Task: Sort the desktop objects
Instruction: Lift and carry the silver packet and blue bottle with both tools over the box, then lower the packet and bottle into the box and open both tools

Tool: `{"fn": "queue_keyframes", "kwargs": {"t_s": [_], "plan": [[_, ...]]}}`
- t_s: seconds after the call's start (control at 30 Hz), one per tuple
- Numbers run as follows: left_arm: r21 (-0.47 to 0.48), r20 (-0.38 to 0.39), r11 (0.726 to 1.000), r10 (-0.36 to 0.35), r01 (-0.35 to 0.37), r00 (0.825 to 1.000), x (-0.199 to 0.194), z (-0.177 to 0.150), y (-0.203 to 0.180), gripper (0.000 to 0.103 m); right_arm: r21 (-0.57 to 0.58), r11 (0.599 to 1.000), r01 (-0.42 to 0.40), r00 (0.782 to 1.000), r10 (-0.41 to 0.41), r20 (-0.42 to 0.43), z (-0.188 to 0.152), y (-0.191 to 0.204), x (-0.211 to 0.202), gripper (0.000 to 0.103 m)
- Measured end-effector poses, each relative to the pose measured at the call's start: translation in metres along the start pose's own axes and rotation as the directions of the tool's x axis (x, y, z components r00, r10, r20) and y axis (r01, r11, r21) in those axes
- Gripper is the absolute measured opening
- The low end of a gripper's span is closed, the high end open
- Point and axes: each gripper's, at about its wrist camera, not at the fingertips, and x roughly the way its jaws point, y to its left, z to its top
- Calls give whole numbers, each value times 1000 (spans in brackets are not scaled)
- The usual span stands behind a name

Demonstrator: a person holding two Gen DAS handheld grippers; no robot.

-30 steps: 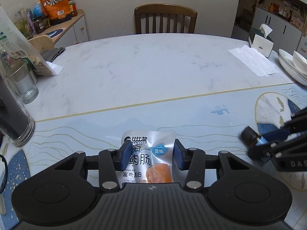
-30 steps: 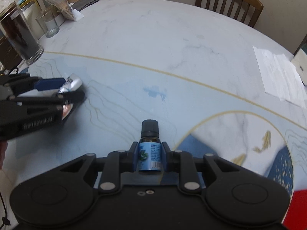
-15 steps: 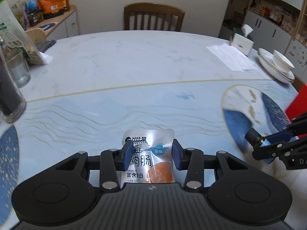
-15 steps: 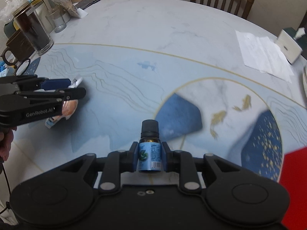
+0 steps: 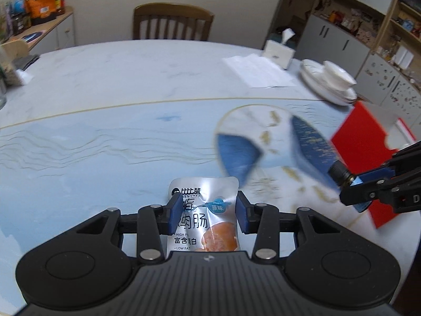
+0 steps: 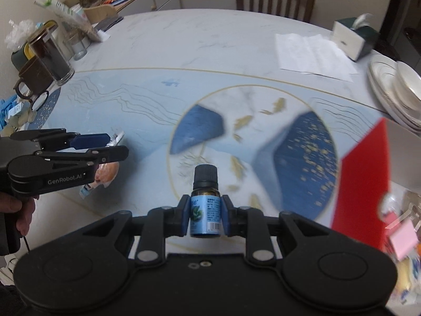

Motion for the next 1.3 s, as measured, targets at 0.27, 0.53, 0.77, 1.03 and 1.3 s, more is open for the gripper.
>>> {"fn": "queue_keyframes", "kwargs": {"t_s": [0.27,0.53,0.77,1.03,1.3], "plan": [[58,53,994,-94,91,994,-19,15,-72,40,45,999,-3,998,0,68,-24,-42,-45,23],[165,89,973,-175,159,981,-20,39,-151,40,97,995,28,992,-40,123,-46,-95,-80,23],[256,76,945,-231,205,970,-4,51,-216,40,165,984,71,986,-95,138,-70,-144,-100,23],[328,35,912,-275,249,961,16,53,-277,40,232,966,115,979,-150,139,-95,-192,-117,23],[381,-10,887,-278,261,961,38,55,-318,40,265,953,145,973,-187,139,-109,-232,-125,23]]}}
